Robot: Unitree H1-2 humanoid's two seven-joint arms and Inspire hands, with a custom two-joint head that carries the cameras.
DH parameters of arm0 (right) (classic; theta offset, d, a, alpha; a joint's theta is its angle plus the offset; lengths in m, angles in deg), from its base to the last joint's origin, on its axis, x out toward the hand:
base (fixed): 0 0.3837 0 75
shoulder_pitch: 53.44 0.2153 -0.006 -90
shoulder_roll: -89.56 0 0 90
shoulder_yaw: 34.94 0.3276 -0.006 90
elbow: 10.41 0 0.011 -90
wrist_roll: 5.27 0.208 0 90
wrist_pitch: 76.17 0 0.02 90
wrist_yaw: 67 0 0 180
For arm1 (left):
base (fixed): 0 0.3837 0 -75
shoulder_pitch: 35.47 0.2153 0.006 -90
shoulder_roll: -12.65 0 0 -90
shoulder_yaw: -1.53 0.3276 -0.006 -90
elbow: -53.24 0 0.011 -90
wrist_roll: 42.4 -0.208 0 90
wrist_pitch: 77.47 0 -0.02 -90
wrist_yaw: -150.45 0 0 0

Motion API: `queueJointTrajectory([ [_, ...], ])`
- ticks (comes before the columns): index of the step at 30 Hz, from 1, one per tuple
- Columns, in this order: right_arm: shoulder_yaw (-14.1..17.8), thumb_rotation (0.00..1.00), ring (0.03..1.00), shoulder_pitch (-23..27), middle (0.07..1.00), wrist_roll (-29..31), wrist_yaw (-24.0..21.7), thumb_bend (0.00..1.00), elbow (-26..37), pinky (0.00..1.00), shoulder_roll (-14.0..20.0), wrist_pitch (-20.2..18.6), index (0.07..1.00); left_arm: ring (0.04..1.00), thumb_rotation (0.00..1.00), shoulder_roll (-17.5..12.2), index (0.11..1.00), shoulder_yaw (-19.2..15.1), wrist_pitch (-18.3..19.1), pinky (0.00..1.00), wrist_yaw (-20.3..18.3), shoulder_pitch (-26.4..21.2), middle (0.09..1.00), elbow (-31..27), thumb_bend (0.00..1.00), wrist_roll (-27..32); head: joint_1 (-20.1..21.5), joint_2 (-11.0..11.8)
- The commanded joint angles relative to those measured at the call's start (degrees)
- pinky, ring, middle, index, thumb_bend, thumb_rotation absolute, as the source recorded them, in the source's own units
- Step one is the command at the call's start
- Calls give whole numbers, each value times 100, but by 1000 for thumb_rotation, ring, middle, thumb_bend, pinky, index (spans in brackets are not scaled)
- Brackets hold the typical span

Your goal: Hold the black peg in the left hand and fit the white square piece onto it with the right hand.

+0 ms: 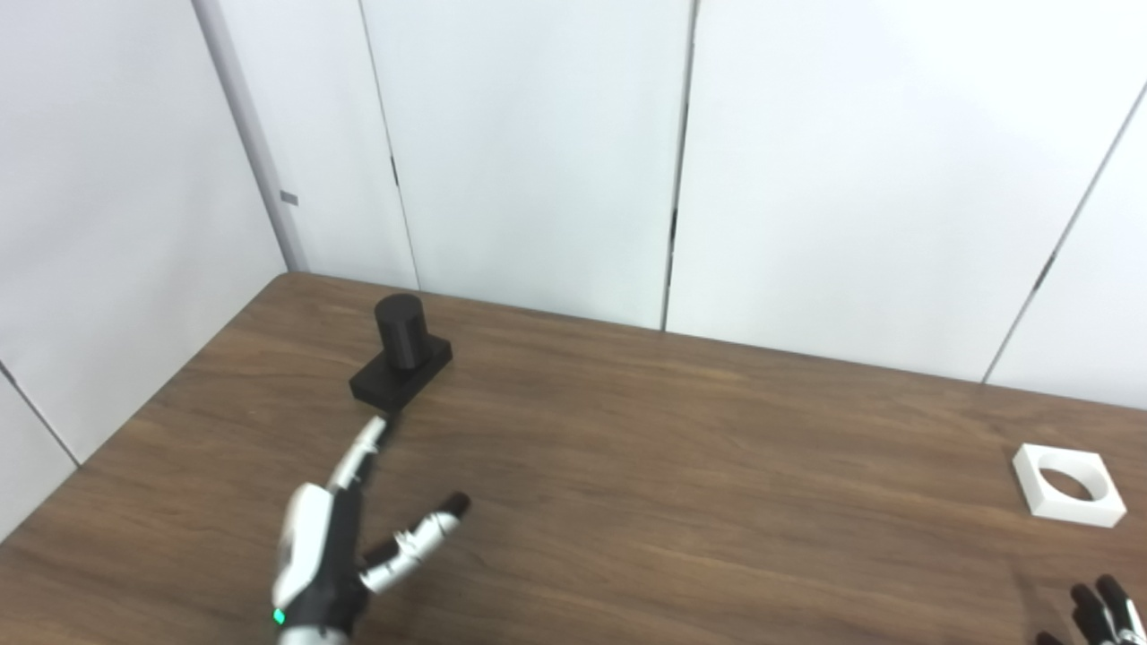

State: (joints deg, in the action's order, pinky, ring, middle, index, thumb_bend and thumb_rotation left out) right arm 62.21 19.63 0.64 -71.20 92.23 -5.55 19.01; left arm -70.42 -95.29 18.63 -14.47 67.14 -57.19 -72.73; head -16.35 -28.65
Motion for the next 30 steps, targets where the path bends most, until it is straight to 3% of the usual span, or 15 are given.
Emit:
queueJointTrajectory([
  [1,-8,1000,1000,6,973,-31,36,865,-103,1000,-53,-49,993,902,531,-4,907,-117,222,821,249,-439,920,-14,894,-532,10,-13],
  [3,-14,1000,1000,-3,970,-88,69,867,-86,1000,-56,-47,992,908,548,-100,906,-170,364,788,412,-605,923,139,944,-1004,17,-18],
  [8,-16,1000,995,-14,962,-95,87,882,-48,1000,-64,-48,984,943,591,-398,893,-260,524,953,697,-946,908,574,978,-1733,3,-47],
  [18,-26,1000,1000,-49,969,-97,59,872,-4,1000,-36,-64,990,931,639,-711,861,-428,1019,923,476,-1533,909,1240,966,-1642,35,-81],
  [30,-35,1000,1000,-64,965,-112,42,859,12,1000,-11,-49,996,942,631,-1042,849,-308,1152,970,581,-2114,908,2205,938,-1525,42,-99],
])
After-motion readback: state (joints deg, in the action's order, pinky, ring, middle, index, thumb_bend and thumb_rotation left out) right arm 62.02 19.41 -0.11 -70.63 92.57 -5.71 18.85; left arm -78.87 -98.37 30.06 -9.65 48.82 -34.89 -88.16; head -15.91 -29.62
